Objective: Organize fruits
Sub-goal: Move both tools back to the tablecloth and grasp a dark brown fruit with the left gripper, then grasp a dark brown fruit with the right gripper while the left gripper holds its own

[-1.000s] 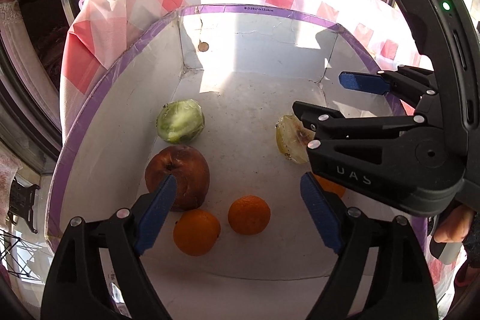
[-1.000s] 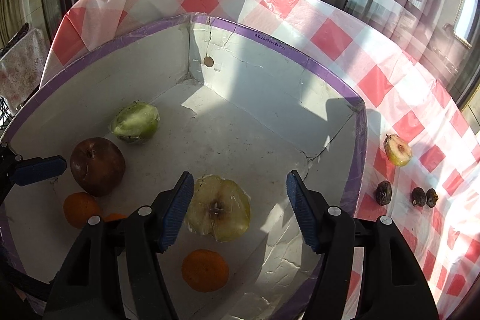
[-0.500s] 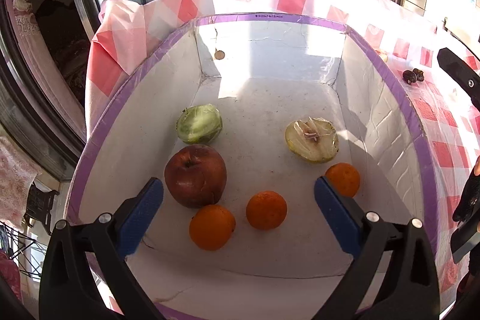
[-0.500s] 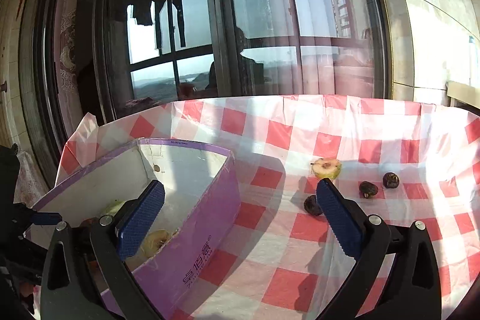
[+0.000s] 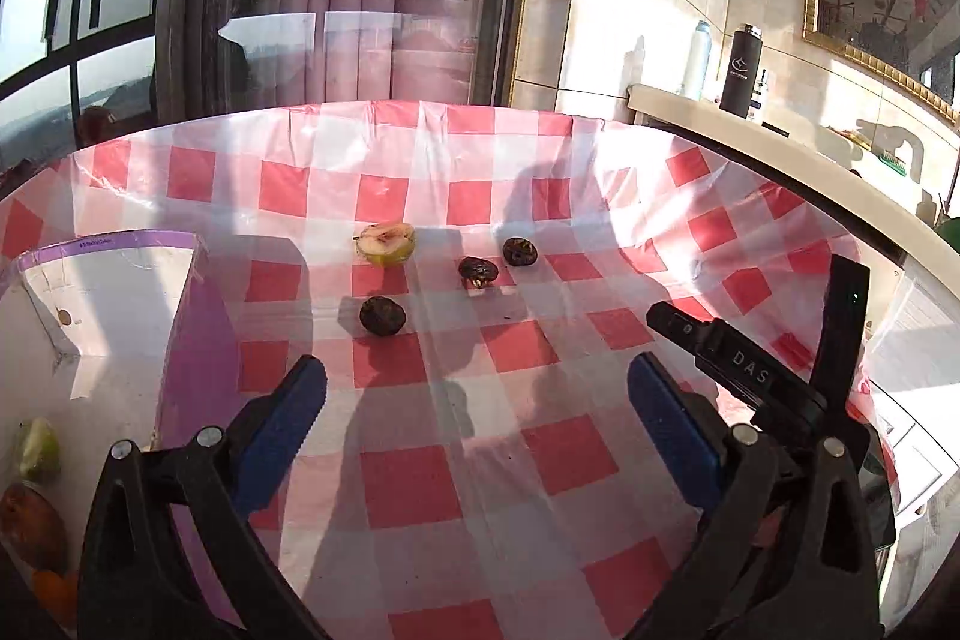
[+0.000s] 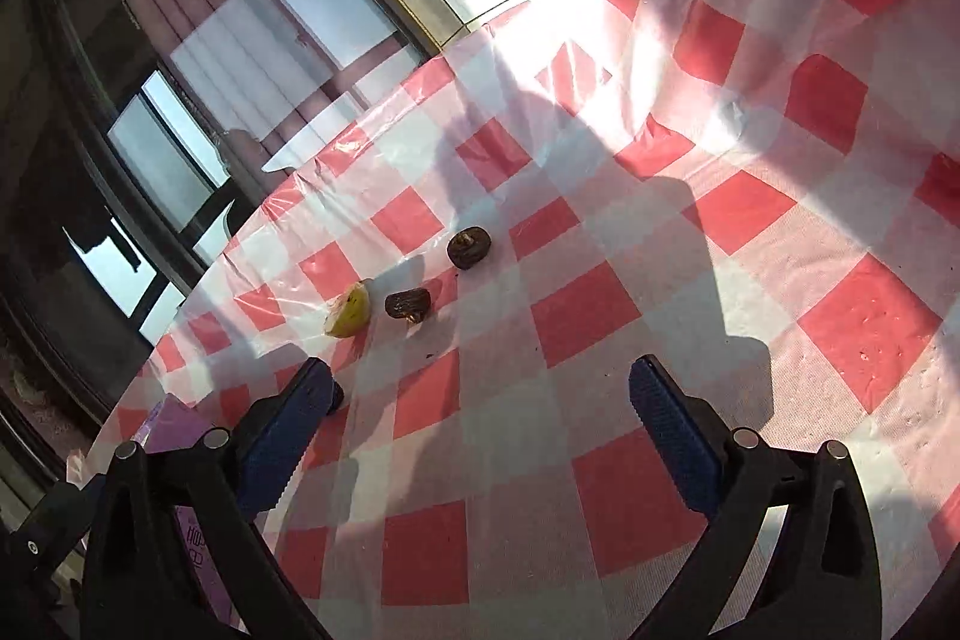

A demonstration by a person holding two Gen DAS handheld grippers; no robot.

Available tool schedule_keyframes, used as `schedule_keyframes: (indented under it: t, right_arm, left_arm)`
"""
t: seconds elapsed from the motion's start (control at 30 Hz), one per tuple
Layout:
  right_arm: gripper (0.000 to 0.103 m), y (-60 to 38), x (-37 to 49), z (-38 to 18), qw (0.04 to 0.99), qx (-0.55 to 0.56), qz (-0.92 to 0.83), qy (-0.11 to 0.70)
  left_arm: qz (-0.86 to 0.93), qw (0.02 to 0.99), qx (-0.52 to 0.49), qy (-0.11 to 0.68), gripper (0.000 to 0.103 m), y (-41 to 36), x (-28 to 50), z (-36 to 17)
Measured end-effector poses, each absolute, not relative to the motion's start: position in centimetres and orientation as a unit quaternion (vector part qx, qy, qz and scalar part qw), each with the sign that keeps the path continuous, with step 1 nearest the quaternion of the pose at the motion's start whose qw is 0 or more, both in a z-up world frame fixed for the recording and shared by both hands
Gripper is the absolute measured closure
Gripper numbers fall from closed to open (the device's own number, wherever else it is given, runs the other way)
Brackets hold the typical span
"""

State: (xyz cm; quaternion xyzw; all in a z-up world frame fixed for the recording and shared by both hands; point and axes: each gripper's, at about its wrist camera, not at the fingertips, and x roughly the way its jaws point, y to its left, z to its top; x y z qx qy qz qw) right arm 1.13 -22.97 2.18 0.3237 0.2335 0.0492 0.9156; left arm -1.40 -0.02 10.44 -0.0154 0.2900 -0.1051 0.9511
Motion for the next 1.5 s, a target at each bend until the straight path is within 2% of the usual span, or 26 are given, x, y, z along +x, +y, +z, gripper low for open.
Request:
schedule_keyframes:
  t: [0.17, 0.23, 0.3, 0.33, 0.5, 0.67, 0.73, 0.83, 0.87, 1.03, 1.13, 1.27, 1.5]
  right_arm:
    - [0.006, -24.5, 0.5, 1.5, 0.907, 0.358, 0.043, 0.220]
    - [0.006, -23.9, 0.6, 1.7, 0.916, 0.333, 0.048, 0.219]
    - [0.006, -22.8, 0.8, 2.1, 0.927, 0.300, 0.052, 0.221]
    - [0.006, -22.2, 0.9, 2.4, 0.931, 0.285, 0.054, 0.222]
    - [0.006, -22.1, 1.1, 2.4, 0.929, 0.290, 0.064, 0.223]
    - [0.006, -21.6, 1.3, 2.6, 0.929, 0.281, 0.072, 0.229]
    - [0.006, -21.6, 1.3, 2.5, 0.929, 0.282, 0.073, 0.229]
    - [0.006, -21.4, 1.3, 2.5, 0.929, 0.278, 0.072, 0.233]
    - [0.006, -21.4, 1.4, 2.4, 0.929, 0.276, 0.070, 0.236]
    - [0.010, -20.8, 2.0, 2.5, 0.931, 0.266, 0.052, 0.244]
    - [0.022, -19.7, 4.7, 2.4, 0.931, 0.237, 0.045, 0.275]
    - [0.031, -17.3, 10.5, 2.6, 0.930, 0.186, 0.030, 0.314]
    - [0.035, -12.7, 19.6, 1.5, 0.917, 0.110, 0.047, 0.381]
  left_arm:
    - [-0.044, 0.937, -0.022, 0.346, 0.003, -0.7, 7.5, 5.5]
    - [-0.024, 0.929, -0.017, 0.368, 0.010, -0.4, 10.2, 3.9]
    - [-0.017, 0.920, -0.026, 0.391, 0.022, 0.3, 12.4, 2.7]
    - [-0.011, 0.917, -0.037, 0.398, 0.024, 1.0, 13.2, 2.2]
    - [-0.012, 0.903, -0.084, 0.420, 0.024, 3.6, 15.6, 0.8]
    - [-0.013, 0.902, -0.057, 0.427, 0.025, 3.3, 16.8, 0.7]
    - [-0.004, 0.903, -0.050, 0.427, 0.033, 3.1, 16.9, 0.8]
    - [-0.013, 0.905, -0.054, 0.422, 0.063, 3.2, 16.5, 0.9]
    - [-0.017, 0.905, -0.061, 0.420, 0.067, 3.4, 16.5, 0.9]
    - [-0.052, 0.901, -0.135, 0.409, 0.067, 6.0, 16.3, 0.7]
    - [-0.061, 0.899, -0.154, 0.405, 0.067, 6.9, 15.8, 0.6]
    - [-0.065, 0.898, -0.163, 0.403, 0.067, 7.3, 15.6, 0.6]
    - [-0.065, 0.899, -0.165, 0.401, 0.067, 7.2, 15.7, 0.6]
